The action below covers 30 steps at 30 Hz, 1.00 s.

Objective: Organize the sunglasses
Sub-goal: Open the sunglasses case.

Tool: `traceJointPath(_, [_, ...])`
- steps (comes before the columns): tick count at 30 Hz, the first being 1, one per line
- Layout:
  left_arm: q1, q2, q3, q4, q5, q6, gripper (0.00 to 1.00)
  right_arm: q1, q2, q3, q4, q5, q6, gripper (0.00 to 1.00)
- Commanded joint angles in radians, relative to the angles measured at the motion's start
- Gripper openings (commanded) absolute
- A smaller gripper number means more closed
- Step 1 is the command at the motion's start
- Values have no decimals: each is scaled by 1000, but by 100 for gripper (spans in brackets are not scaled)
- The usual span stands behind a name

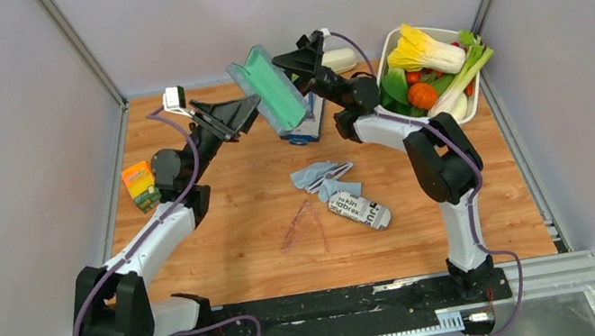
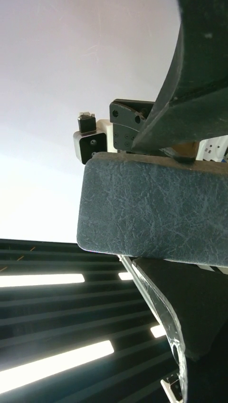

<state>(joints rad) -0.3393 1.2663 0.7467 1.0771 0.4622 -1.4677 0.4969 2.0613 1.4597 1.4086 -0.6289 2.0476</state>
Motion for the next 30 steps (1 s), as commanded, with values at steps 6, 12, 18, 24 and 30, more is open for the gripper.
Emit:
traceJointPath(6, [-29,-50,77,485,67,-74,39,-66,2,-81,374,-57,117,99])
traceJointPath(12, [-27,-50,23,413,84,-40,39,-124,-46,-154,372,-115,95,100])
traceJointPath(18, [-26,-114,31,66,122,102,38,-231,-139,-277,302,-219,-4,100])
traceJointPath(24, [-21,-228,114,-595,27,473,40,-354,-253,-442,150,-308,-180,100])
traceJointPath(30, [9,-190,146,-856,-17,593,41,-382,-386,-559,-217,-373,-568,99])
